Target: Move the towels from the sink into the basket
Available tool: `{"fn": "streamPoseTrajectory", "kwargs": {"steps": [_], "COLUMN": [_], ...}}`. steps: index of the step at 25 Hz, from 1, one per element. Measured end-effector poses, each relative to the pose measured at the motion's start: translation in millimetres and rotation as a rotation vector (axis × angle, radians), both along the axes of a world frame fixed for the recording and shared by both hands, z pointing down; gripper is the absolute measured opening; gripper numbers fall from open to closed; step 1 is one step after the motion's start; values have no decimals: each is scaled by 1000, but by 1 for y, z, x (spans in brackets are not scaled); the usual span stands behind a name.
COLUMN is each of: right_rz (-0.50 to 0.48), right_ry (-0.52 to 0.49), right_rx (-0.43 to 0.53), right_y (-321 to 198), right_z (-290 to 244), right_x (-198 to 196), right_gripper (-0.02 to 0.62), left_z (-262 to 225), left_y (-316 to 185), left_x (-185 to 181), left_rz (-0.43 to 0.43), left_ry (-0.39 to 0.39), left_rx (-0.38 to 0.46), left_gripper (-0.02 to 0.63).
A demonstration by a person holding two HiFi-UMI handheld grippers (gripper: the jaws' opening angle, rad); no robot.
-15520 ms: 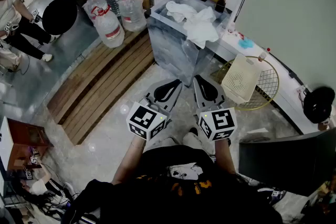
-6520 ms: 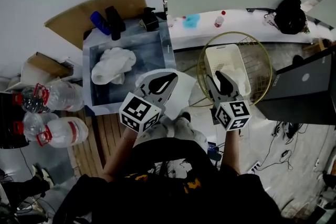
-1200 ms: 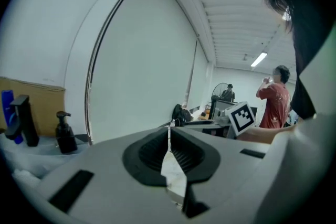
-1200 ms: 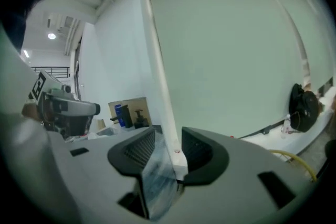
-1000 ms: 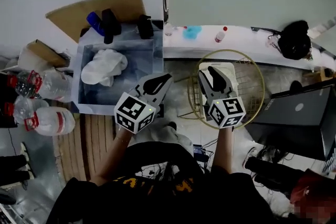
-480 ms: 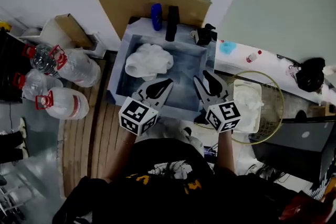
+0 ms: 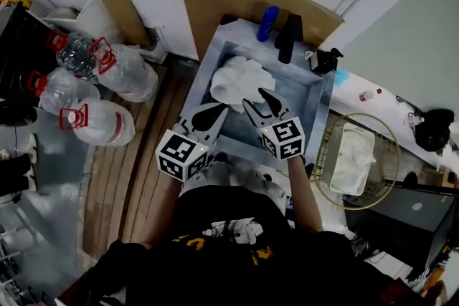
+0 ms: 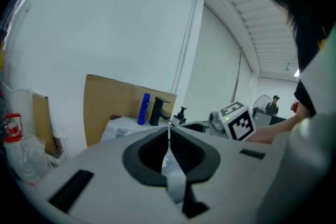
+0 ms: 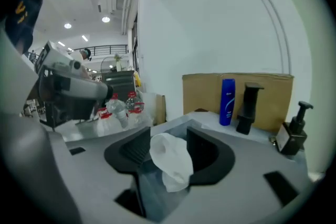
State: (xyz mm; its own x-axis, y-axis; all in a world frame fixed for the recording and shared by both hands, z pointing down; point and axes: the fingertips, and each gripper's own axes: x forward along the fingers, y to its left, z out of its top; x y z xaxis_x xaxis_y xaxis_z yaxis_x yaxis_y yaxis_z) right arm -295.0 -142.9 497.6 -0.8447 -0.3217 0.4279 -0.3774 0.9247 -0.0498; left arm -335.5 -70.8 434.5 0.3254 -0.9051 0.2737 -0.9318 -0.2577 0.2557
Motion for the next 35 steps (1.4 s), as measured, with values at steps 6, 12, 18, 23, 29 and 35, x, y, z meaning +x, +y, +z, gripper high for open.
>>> {"fn": "streamPoseTrajectory", "kwargs": {"steps": [6,12,18,23,29,35], "right_rz": [-102,-198,-258,-196,-128,-25], "right_ry": [277,570,756,765,681,521], "right_rx": [0,29,67,22,-31,-82], "right_y": [-15,-30,-40,-45,-49,-47], "right_z": [89,161,213,228,218,160], "right_x": [-38,-56,-69,-74,-65,-69], "right_gripper": [323,357,367,357,202,156], "left_z": [10,23,33,38,44,38], "left_y": [12,23,23,27,23,11], "left_x": [-34,-58,-73,-84,-87,-75], "left_rz": [-52,-87,-107,-135,-147,-106], "left_ry": [8,16,14,16,31,23], "left_rx": [-23,-59,-87,-101,-104,-80], "left_gripper": [15,15,15,15,15,15]}}
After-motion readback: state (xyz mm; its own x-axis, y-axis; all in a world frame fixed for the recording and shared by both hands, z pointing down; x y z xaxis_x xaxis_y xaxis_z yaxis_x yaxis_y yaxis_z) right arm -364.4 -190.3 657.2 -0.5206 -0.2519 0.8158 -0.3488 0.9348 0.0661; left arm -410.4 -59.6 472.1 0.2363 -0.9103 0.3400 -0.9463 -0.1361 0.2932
